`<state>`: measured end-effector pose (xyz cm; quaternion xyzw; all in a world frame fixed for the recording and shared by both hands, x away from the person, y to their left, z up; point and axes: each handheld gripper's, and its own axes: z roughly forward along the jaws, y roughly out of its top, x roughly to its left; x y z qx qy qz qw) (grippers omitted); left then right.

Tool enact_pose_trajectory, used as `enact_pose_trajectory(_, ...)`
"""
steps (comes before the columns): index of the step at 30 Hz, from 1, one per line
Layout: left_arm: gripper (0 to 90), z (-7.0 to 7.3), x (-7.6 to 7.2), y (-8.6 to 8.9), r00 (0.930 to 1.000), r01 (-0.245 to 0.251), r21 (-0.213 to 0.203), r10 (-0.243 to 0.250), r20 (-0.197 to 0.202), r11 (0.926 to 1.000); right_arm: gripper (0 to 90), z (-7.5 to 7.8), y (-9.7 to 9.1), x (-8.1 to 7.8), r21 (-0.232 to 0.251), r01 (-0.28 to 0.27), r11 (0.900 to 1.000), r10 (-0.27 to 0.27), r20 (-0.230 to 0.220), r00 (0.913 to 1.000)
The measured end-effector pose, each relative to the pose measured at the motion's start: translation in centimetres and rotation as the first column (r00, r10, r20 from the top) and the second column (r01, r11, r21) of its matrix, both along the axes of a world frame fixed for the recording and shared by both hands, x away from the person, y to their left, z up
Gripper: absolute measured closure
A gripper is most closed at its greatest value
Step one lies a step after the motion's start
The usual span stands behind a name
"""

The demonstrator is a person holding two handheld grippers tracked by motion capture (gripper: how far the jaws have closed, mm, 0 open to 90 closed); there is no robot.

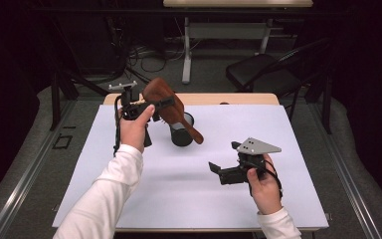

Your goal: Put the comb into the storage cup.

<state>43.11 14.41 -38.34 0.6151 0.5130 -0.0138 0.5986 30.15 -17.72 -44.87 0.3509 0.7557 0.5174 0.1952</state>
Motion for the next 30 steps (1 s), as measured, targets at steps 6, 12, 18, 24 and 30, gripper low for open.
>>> enact_pose_trajectory(6,49.4,1.1,0.7,0.1,0.9996,-0.028,0.015,0.028,0.006,0.9995,0.0,-0.1,-0.1,0.1,0.002,0.002,1.0,-0.002,-0.005,1.0)
enact_pose_trajectory(12,49.4,2.1,1.5,0.1,0.9984,-0.055,0.028,0.055,0.015,0.9981,0.0,-0.1,-0.1,0.2,0.0,-0.001,1.0,0.001,-0.005,1.0)
enact_pose_trajectory(18,49.4,2.7,2.3,-0.3,0.9967,-0.078,0.062,0.077,0.024,0.995,0.0,-0.1,-0.2,0.2,0.003,0.003,1.0,-0.003,-0.003,1.0)
enact_pose_trajectory(24,49.4,3.2,2.9,-0.3,0.9953,-0.097,0.073,0.096,0.017,0.9927,0.0,-0.1,-0.3,0.1,0.004,0.004,1.0,-0.004,-0.005,1.0)
enact_pose_trajectory(30,49.4,3.7,3.5,-0.2,0.991,-0.134,0.077,0.134,0.003,0.988,0.0,-0.2,-0.3,0.2,0.005,0.004,1.0,-0.004,-0.004,1.0)
